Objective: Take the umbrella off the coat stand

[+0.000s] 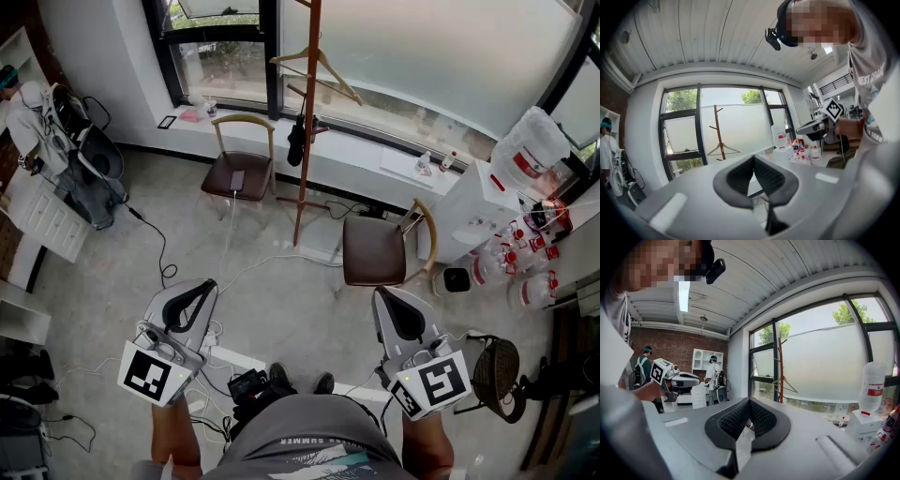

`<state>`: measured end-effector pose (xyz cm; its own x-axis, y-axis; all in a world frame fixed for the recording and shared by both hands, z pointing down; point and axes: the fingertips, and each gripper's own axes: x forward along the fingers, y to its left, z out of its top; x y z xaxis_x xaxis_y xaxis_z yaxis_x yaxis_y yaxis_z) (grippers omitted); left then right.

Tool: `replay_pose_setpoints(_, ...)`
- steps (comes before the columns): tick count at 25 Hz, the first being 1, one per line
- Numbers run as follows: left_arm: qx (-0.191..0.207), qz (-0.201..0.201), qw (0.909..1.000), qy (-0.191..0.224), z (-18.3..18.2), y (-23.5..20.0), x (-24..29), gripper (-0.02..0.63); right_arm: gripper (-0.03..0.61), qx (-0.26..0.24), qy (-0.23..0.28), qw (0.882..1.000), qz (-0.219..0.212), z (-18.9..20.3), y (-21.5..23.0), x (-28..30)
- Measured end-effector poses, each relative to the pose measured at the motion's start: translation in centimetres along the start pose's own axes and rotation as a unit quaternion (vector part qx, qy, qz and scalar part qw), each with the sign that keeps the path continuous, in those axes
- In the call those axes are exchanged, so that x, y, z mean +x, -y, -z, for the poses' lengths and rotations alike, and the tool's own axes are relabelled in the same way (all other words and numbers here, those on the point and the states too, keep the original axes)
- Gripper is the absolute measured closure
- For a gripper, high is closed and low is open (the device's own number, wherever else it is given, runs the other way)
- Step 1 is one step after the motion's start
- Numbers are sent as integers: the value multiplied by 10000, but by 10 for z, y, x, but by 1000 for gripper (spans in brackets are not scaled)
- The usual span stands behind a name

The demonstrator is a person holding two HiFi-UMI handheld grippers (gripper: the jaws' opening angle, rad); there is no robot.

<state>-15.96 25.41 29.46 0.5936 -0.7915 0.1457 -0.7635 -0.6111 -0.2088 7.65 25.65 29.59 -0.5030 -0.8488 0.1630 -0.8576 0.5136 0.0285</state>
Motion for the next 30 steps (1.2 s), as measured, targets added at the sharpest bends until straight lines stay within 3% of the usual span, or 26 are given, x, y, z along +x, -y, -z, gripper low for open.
replay_pose_setpoints(19, -12, 205, 9998, 34, 17, -21, -12, 612, 578, 5, -18, 9997, 244, 3, -24, 14)
replay_pose_setpoints(30, -22, 383, 9992, 88, 22, -36, -14, 612, 578, 261, 40, 9992, 311, 3, -33, 31)
